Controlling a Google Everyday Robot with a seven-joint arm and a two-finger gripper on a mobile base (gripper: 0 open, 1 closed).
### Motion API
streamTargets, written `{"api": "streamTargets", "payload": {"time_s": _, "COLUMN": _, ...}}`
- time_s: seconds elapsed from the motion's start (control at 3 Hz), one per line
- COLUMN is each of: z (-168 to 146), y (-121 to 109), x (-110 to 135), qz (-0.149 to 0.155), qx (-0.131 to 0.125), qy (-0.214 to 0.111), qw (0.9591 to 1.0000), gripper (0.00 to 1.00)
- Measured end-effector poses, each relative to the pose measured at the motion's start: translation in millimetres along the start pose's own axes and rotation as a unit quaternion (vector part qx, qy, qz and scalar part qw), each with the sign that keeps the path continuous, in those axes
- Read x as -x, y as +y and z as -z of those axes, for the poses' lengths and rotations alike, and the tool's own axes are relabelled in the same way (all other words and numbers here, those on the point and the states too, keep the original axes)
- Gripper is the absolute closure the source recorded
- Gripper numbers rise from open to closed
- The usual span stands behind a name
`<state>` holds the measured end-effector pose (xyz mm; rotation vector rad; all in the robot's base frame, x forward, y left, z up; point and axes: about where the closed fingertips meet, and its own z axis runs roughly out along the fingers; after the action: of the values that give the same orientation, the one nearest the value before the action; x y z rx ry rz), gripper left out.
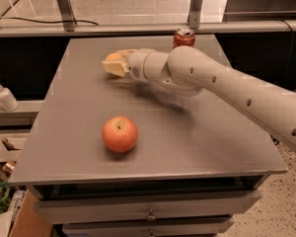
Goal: Move orange near coke can
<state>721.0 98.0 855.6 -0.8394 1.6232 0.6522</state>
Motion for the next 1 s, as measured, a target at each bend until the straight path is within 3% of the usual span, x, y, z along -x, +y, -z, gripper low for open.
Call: {"api": "streamTargets", "payload": {"time_s": 1.0, "z": 83, "y": -34, "x": -21, "qz": -0.010, "qx": -0.095, "qy": 0.031, "qw": 0.9949, "gripper": 1.00}}
